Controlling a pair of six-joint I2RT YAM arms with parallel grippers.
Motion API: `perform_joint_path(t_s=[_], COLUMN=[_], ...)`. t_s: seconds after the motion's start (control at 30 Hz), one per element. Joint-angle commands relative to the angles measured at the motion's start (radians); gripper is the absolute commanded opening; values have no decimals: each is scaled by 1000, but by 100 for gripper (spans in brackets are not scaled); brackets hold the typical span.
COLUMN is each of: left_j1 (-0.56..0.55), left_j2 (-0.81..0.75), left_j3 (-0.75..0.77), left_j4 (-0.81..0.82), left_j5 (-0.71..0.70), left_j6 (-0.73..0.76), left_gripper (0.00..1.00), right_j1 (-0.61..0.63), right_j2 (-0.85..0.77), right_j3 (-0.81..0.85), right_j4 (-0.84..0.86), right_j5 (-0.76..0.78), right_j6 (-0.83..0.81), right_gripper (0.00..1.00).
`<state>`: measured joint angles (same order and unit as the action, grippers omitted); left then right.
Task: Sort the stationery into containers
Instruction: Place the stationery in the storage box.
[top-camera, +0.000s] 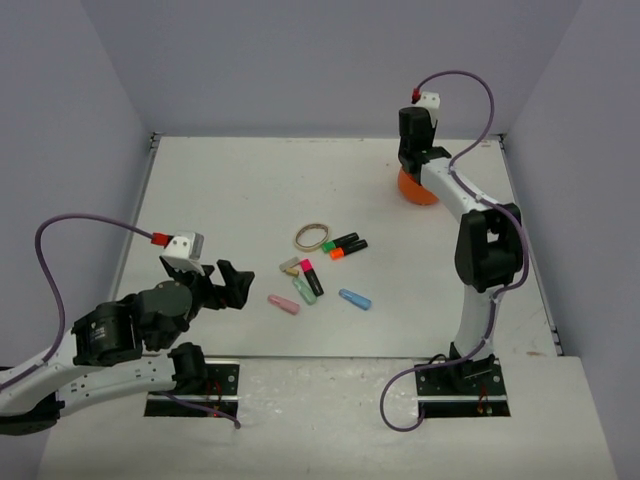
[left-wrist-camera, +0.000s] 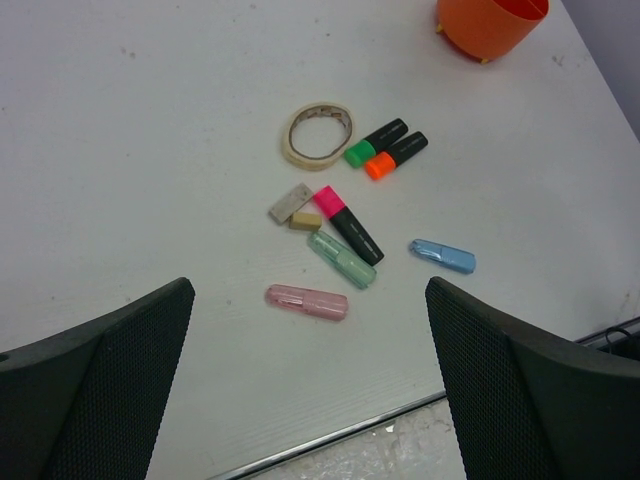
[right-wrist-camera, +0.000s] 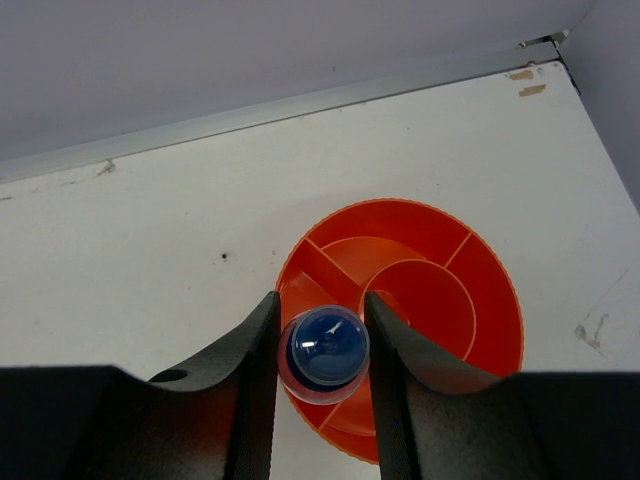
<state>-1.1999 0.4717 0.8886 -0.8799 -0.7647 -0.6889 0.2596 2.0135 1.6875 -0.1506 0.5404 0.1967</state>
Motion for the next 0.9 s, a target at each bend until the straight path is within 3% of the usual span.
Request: perform_joint_path(t_s=[0.0, 0.1, 0.2, 0.47, 0.63, 0.87], left_j1=[-1, -1, -1, -1, 0, -1], left_j2=[15, 27, 19, 8, 31, 88], left_j3=[4, 4, 3, 1, 6, 6], left_j4=[24, 25, 28, 29, 7, -40], left_j5=[-23, -21, -19, -28, -54, -141], left_j6=[-8, -6, -4, -8, -34, -136], left_gripper=[100, 100, 100, 100, 100, 100], right_j1=[-5, -5, -5, 1, 64, 303], right_j2=[10, 24, 12, -102, -216, -430], right_j3=[49, 66, 59, -16, -35, -243], right_j4=[41, 20, 10, 11, -124, -286], right_j5=[19, 9, 0, -30, -69, -448], right_j6=[-3, -9, -1, 17, 1, -70], right_gripper=[7, 16, 42, 67, 72, 71])
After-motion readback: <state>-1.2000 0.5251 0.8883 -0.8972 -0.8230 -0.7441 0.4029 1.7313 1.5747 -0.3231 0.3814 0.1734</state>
